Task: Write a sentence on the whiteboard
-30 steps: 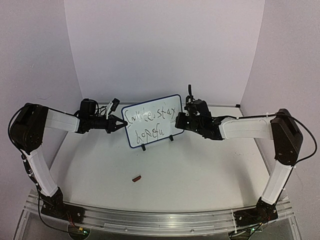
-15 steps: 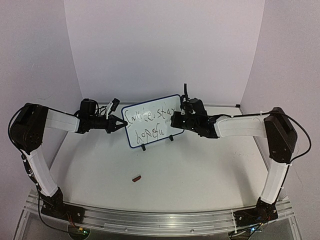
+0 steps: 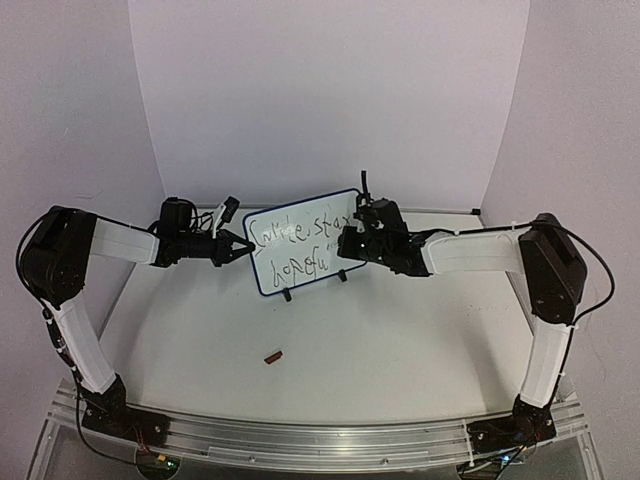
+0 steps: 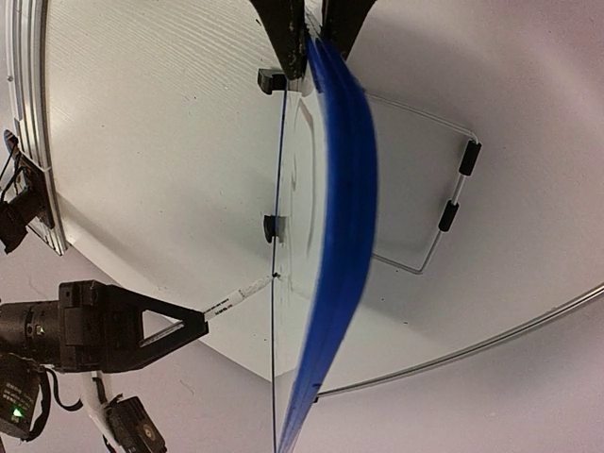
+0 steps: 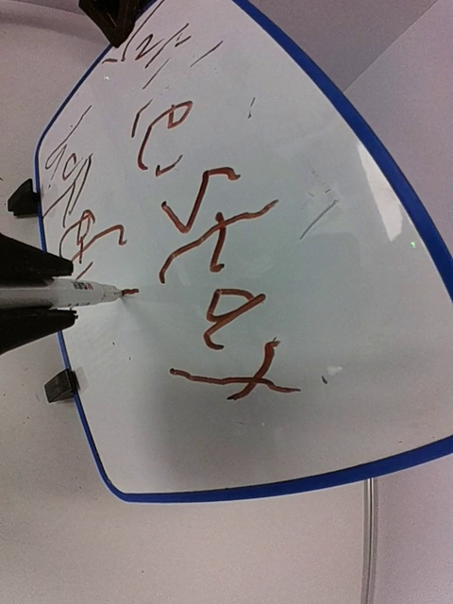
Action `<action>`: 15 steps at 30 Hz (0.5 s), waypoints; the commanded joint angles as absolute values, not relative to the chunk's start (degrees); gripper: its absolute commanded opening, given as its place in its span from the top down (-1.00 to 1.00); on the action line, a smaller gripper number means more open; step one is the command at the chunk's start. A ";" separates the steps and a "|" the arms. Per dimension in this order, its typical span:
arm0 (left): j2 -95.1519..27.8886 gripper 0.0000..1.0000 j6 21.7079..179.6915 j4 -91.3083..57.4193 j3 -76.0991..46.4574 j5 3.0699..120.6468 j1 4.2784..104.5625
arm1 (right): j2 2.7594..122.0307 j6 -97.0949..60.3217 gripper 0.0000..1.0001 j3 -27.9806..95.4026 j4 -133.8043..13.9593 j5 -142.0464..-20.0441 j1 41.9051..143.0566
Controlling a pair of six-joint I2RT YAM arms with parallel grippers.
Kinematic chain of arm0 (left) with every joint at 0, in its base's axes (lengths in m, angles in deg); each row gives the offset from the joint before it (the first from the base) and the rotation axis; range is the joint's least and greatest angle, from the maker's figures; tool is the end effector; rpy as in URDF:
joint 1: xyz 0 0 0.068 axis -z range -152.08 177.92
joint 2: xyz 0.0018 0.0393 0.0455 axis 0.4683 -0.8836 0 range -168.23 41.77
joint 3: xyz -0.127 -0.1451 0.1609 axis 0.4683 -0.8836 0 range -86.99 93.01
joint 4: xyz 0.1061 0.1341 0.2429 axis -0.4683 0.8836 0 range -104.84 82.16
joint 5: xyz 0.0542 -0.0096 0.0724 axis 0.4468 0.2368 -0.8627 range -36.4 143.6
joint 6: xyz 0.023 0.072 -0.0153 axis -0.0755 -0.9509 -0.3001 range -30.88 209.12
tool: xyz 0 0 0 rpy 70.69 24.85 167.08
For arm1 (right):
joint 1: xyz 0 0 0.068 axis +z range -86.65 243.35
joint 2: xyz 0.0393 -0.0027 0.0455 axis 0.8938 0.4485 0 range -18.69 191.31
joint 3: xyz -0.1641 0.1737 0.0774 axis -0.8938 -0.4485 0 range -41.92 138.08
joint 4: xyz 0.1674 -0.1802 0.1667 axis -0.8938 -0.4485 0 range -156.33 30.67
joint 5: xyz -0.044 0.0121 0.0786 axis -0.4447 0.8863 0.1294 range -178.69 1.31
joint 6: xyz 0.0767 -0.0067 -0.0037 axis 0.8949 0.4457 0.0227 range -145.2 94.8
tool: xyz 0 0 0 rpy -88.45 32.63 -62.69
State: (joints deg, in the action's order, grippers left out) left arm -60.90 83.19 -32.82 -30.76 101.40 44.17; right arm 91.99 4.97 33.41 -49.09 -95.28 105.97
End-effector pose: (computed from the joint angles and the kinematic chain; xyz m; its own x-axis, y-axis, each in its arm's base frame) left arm 0.3850 -0.1627 0.1293 -0.3711 0.1804 -0.9109 0.8561 0.4463 -0.2605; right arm 0.3706 0.3307 0.1658 -0.5695 0.1544 -0.8074 -0.3584 0.8373 0.4130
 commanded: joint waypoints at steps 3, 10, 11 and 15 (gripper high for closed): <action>-60.89 1.00 79.40 -30.05 -31.57 95.43 44.12 | 92.82 6.29 1.00 33.05 -49.59 -96.03 106.07; -60.88 1.00 79.39 -30.06 -31.55 95.42 44.12 | 93.78 7.61 1.00 32.20 -50.09 -95.44 106.07; -60.88 1.00 79.37 -30.05 -31.54 95.40 44.11 | 93.83 7.91 1.00 32.06 -50.10 -95.35 106.10; -60.96 1.00 79.44 -30.05 -31.54 95.43 44.11 | 94.41 8.69 1.00 31.71 -50.18 -94.97 106.12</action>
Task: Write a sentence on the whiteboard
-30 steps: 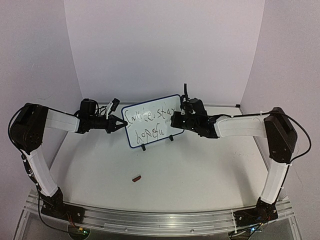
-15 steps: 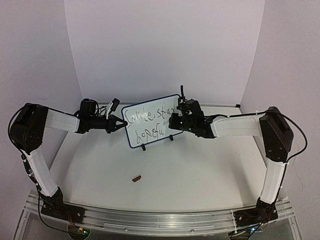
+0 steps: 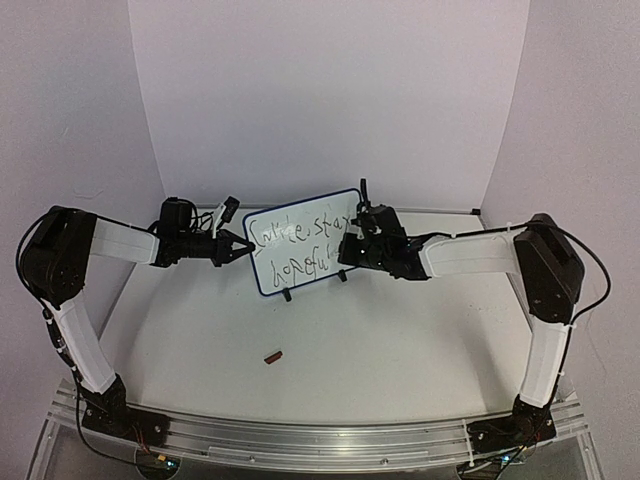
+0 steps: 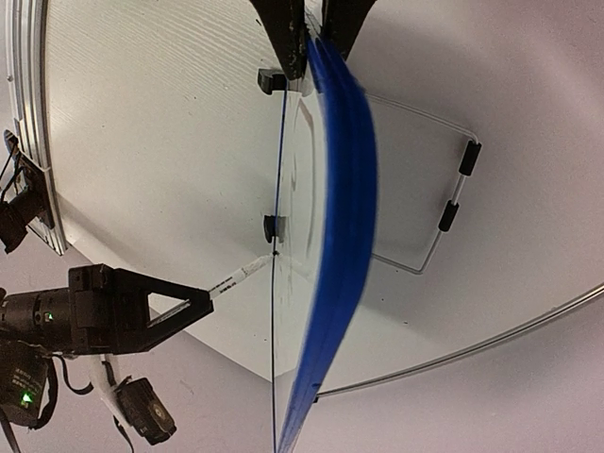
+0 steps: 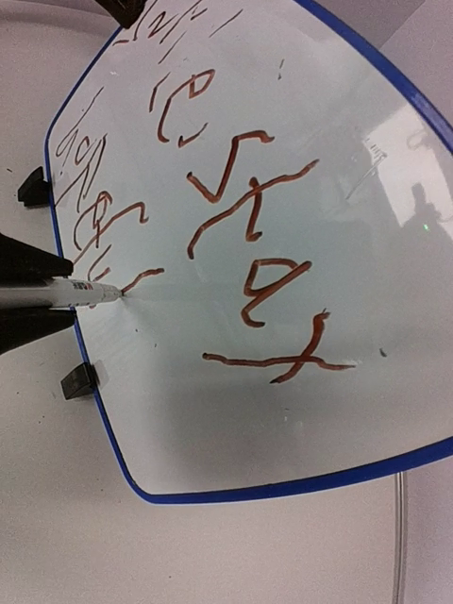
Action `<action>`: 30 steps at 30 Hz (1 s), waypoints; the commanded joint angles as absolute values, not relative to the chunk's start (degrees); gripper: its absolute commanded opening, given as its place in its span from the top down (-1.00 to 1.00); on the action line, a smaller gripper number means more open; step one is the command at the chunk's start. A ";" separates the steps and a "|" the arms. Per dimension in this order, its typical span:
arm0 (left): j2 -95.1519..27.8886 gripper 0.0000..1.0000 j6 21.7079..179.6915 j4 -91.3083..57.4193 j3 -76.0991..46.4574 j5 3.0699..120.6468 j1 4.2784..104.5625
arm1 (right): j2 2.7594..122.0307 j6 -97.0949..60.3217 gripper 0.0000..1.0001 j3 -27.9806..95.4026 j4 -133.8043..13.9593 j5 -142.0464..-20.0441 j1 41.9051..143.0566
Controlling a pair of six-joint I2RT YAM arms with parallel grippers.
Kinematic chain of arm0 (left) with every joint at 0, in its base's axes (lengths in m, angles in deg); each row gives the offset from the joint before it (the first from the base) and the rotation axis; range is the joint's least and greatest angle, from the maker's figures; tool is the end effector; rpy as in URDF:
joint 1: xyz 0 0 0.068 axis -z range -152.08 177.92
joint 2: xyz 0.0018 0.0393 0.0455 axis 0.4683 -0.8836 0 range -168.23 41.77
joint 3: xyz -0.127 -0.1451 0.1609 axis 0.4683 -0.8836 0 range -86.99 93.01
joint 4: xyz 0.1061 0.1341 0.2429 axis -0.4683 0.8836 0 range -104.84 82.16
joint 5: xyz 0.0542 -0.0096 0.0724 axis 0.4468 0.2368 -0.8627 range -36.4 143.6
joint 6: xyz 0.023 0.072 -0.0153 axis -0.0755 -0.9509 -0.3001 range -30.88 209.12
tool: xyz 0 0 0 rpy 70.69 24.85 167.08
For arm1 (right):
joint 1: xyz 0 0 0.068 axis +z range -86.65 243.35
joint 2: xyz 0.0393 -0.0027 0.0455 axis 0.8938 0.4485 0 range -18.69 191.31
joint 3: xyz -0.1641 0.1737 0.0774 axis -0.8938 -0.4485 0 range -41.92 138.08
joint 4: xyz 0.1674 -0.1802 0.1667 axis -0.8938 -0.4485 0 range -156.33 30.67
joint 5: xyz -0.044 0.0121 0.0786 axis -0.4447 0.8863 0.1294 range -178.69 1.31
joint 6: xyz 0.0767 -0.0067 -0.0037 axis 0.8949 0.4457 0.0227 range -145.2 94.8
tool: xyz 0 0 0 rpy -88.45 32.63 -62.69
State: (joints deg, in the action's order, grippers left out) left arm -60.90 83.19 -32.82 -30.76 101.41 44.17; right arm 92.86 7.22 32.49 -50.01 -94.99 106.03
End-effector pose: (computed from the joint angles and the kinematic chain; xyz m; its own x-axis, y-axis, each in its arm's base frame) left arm 0.3850 -0.1627 0.1293 -0.3711 0.1804 -0.9109 0.8562 0.4462 -0.2605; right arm 0.3677 0.3292 0.1504 -0.6125 0.1601 -0.7741 -0.3245 0.8420 0.4309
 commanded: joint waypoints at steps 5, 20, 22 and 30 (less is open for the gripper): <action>-60.97 1.00 79.44 -30.05 -31.59 95.43 44.14 | 95.21 9.41 1.00 31.73 -50.44 -94.76 106.16; -60.90 1.00 79.40 -30.03 -31.55 95.43 44.17 | 95.78 10.00 1.00 31.58 -51.86 -96.01 106.16; -60.92 1.00 79.37 -30.00 -31.53 95.43 44.09 | 95.22 9.92 1.00 31.34 -51.86 -96.63 106.20; -60.89 1.00 79.43 -30.03 -31.59 95.43 44.14 | 91.39 9.26 1.00 29.55 -51.85 -98.73 106.16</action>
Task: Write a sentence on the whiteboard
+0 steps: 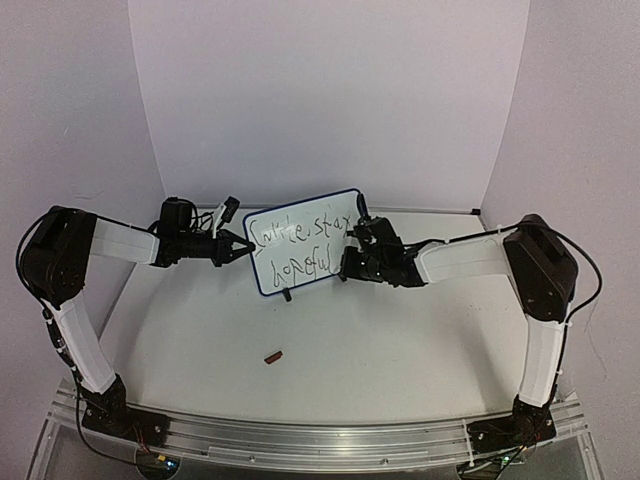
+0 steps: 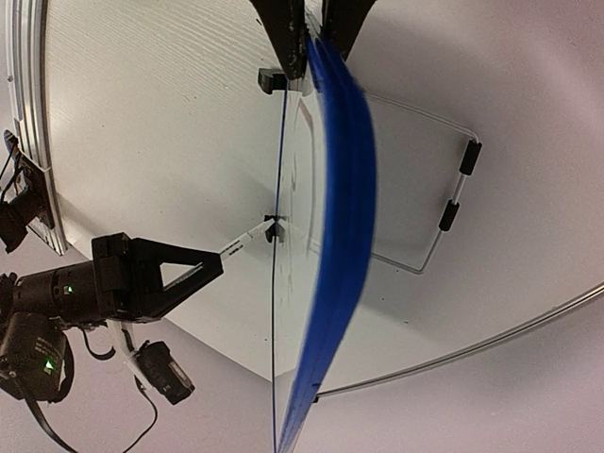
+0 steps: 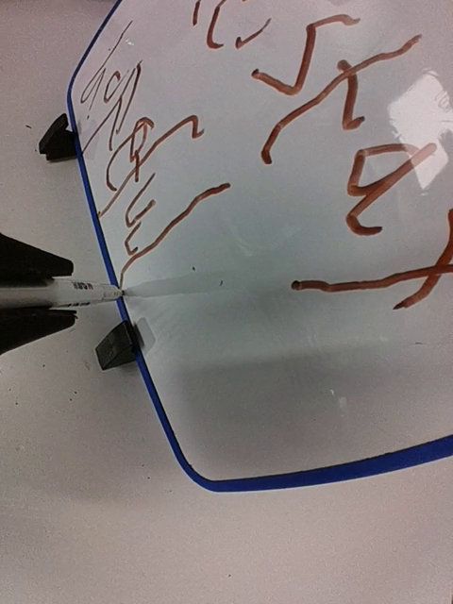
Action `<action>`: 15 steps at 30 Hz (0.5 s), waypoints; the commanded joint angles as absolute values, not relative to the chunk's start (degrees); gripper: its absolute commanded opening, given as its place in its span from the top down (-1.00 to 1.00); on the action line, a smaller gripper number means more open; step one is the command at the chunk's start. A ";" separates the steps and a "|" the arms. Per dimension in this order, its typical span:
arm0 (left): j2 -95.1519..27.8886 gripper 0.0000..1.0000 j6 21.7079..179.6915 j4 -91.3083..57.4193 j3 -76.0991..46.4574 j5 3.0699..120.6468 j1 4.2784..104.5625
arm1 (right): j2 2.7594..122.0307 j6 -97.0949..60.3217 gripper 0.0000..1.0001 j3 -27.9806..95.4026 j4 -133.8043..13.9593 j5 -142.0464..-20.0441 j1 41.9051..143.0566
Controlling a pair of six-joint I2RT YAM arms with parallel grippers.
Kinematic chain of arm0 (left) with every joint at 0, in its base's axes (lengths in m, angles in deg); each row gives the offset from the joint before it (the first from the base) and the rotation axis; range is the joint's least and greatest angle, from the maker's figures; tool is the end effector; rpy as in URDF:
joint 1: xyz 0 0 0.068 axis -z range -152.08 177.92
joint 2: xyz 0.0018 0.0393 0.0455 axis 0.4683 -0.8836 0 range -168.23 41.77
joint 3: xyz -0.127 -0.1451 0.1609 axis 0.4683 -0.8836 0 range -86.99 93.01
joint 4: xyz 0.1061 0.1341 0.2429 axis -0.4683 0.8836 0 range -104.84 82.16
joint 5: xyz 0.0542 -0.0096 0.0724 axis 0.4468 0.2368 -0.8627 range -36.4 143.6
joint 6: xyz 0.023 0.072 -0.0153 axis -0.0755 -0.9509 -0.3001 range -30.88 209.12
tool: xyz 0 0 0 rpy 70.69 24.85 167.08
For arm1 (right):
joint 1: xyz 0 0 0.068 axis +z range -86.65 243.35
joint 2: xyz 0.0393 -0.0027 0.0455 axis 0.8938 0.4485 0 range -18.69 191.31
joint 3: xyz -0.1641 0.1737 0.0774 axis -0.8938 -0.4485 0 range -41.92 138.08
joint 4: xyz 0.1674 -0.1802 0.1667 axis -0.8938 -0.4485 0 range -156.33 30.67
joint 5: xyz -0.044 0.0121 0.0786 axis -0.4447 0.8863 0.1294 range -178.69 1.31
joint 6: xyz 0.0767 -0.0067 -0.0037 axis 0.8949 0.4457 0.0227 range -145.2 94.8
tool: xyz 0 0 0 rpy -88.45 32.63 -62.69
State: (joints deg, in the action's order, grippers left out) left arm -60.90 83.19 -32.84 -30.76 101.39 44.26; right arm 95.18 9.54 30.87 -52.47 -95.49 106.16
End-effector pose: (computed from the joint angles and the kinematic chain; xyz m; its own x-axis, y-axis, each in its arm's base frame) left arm 0.3847 -0.1633 0.1294 -0.3706 0.1809 -0.9110 0.8569 0.4451 -0.2602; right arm 0.3614 0.3241 0.1156 -0.6825 0.1391 -0.7175 -0.2603 0.8711 0.4165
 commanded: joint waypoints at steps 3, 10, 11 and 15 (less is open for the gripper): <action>-60.80 1.00 79.45 -30.05 -31.58 95.43 44.10 | 89.43 9.29 1.00 28.38 -51.39 -99.49 106.16; -60.70 1.00 79.42 -30.02 -31.66 95.43 44.17 | 88.06 8.69 1.00 27.44 -50.31 -100.56 106.16; -60.68 1.00 79.44 -30.04 -31.64 95.43 44.18 | 88.28 8.67 1.00 27.59 -50.28 -100.51 106.16; -60.67 1.00 79.45 -30.08 -31.65 95.39 44.13 | 89.36 8.67 1.00 28.28 -49.78 -100.06 106.16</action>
